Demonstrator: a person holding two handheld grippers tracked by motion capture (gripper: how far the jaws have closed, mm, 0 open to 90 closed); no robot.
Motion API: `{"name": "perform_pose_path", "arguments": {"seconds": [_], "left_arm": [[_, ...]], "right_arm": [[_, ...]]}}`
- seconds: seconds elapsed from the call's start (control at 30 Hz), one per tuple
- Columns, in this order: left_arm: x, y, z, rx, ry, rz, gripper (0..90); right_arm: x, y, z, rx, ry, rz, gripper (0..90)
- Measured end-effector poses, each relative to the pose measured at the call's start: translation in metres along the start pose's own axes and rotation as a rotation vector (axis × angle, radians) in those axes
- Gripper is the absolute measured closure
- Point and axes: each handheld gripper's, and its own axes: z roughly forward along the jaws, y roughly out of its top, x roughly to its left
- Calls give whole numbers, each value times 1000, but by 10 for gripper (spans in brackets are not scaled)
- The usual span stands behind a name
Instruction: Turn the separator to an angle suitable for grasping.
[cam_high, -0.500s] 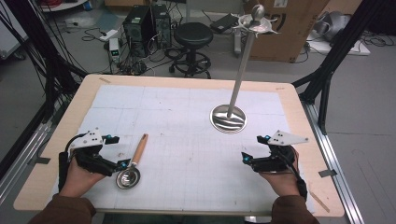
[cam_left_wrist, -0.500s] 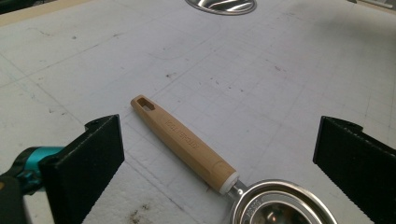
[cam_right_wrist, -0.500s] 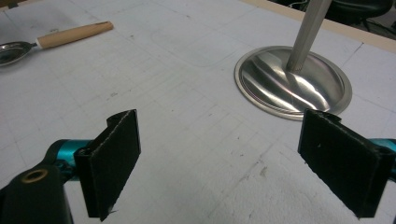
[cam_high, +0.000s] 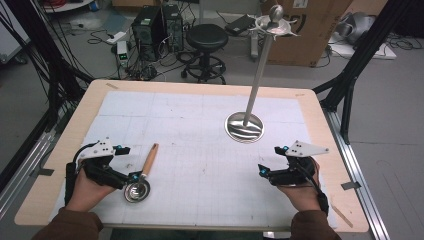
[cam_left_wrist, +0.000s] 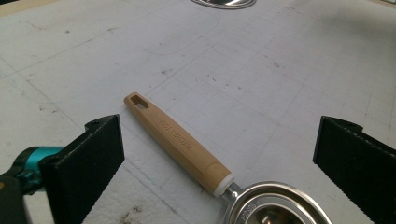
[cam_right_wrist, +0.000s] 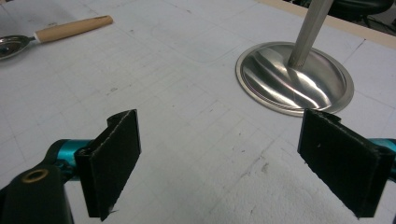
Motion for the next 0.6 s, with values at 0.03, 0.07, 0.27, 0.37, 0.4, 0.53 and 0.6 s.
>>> {"name": "perform_pose_path", "arguments": {"seconds": [0.03, 0.07, 0.27, 0.37, 0.4, 0.53, 0.6], "left_arm": [[0, 0, 0, 0, 0, 0, 24], [-1, 0, 2, 10, 5, 2, 24], [0, 0, 7, 38, 24, -13, 25], [0, -1, 10, 63, 22, -16, 25], [0, -3, 14, 83, 27, -19, 25], [-1, -5, 20, 124, 35, -18, 26], [0, -6, 21, 129, 17, -13, 127]], "right_arm": [[1, 0, 0, 0, 0, 6, 121], [0, 0, 0, 1, -3, 1, 121], [-2, -2, 1, 6, -6, 4, 121], [-2, -3, 2, 15, -4, 12, 135], [-2, -3, 3, 15, -2, 15, 135], [-2, -4, 4, 21, 0, 13, 136], [-2, -3, 5, 20, 0, 9, 136]]}}
